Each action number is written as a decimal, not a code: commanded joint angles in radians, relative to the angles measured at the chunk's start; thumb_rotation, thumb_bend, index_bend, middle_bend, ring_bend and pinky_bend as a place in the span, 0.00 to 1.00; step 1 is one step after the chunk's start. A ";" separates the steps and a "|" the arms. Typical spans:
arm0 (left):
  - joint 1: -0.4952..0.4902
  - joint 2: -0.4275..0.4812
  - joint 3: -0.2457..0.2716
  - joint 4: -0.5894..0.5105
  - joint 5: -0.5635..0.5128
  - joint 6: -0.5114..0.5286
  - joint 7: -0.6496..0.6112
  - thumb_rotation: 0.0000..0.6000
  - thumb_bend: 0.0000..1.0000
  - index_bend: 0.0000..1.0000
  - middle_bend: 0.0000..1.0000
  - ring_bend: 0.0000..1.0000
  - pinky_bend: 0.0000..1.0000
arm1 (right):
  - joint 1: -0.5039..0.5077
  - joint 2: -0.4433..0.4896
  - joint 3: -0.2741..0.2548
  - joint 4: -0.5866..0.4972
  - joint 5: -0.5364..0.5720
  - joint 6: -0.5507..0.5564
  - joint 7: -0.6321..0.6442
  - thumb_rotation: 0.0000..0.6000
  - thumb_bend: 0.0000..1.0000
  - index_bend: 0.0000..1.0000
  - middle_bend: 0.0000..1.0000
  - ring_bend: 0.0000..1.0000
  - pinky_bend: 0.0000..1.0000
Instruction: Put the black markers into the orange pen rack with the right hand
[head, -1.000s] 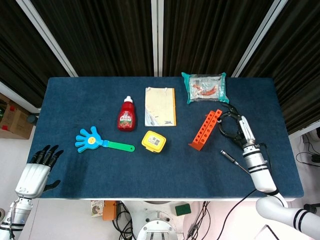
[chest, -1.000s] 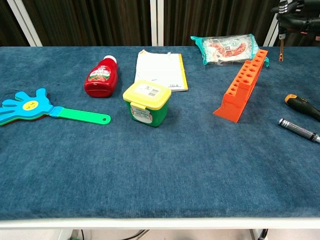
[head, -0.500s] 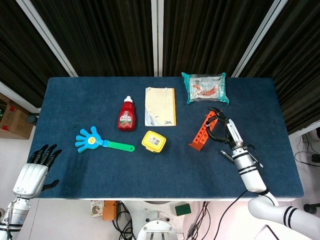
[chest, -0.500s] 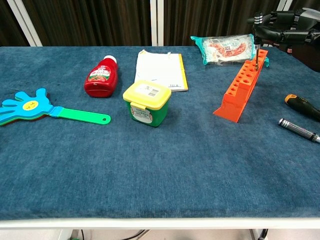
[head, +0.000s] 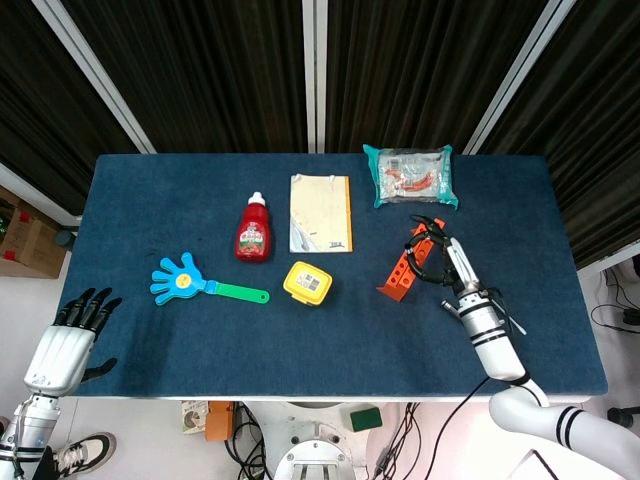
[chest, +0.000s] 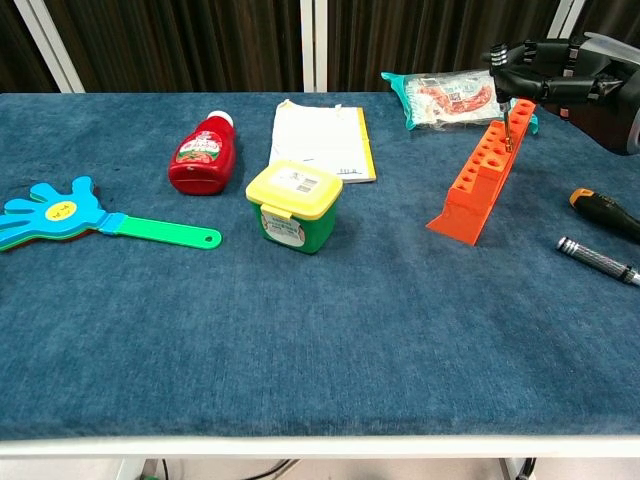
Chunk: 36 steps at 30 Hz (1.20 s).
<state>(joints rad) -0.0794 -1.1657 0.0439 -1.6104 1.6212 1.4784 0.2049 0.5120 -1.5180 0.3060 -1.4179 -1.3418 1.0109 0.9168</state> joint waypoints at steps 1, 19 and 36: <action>0.000 0.001 -0.001 0.001 0.001 0.002 -0.003 1.00 0.06 0.14 0.07 0.03 0.19 | 0.000 0.002 -0.002 -0.002 -0.001 0.004 0.003 1.00 0.42 0.73 0.11 0.00 0.00; 0.001 0.003 0.001 0.002 0.005 0.006 -0.010 1.00 0.06 0.15 0.07 0.03 0.19 | 0.011 -0.006 -0.022 0.012 0.001 0.001 0.019 1.00 0.40 0.73 0.11 0.00 0.00; 0.000 0.003 0.001 0.003 0.003 0.003 -0.009 1.00 0.06 0.14 0.07 0.03 0.19 | -0.004 0.001 -0.060 0.073 -0.054 0.044 0.092 1.00 0.03 0.12 0.07 0.00 0.00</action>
<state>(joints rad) -0.0793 -1.1630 0.0447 -1.6078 1.6246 1.4810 0.1960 0.5096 -1.5182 0.2476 -1.3462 -1.3960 1.0538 1.0070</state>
